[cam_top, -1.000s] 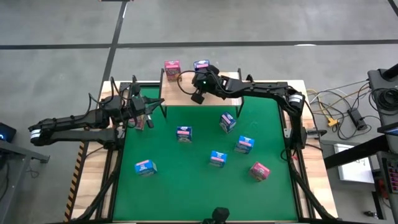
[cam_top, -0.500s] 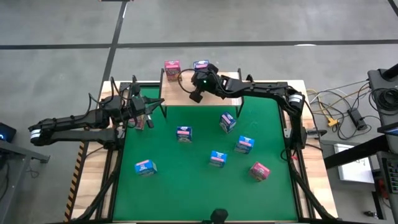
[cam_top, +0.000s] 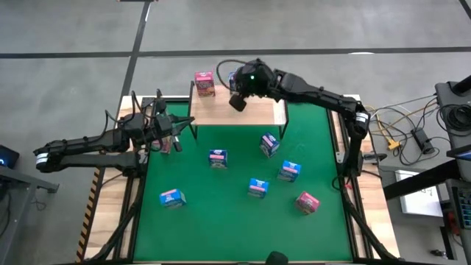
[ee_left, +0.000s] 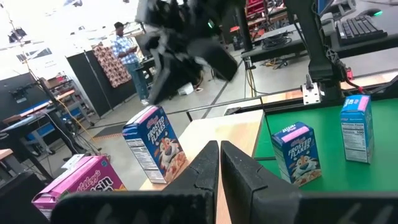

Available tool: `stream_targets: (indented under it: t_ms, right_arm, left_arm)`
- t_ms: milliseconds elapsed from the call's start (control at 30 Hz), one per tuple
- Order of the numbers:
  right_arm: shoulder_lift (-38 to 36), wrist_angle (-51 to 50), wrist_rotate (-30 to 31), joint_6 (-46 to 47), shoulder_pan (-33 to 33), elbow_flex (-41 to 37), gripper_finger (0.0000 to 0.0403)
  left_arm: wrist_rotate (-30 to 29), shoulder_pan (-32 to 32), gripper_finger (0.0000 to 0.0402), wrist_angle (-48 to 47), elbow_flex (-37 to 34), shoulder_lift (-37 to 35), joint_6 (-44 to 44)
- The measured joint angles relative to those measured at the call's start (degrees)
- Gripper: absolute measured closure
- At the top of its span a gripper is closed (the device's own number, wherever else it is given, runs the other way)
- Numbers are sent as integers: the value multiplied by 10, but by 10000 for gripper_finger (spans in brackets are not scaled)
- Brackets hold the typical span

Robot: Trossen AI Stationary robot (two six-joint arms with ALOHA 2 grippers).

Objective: Stack cereal on shelf
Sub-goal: Put the top light blue cereal box on the shelf

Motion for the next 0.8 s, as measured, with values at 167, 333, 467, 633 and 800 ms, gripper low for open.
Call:
stream_targets:
  t_ms: [167, 333, 467, 633, 800]
  right_arm:
    - [-2, -11, -46, -16, -6, 15, 394]
    - [-9, -18, -58, -20, 6, 19, 394]
    - [-16, -54, -80, -10, 24, 19, 394]
    - [-33, -130, -82, 39, 66, 18, 394]
    - [-35, -254, -113, 120, 111, 18, 394]
  left_arm:
    - [0, 0, 401, 0, 0, 1, 0]
    - [0, 0, 401, 0, 0, 2, -1]
    - [0, 0, 401, 0, 0, 3, -2]
    - [0, 0, 401, 0, 0, 4, -2]
    - [0, 0, 401, 0, 0, 7, -3]
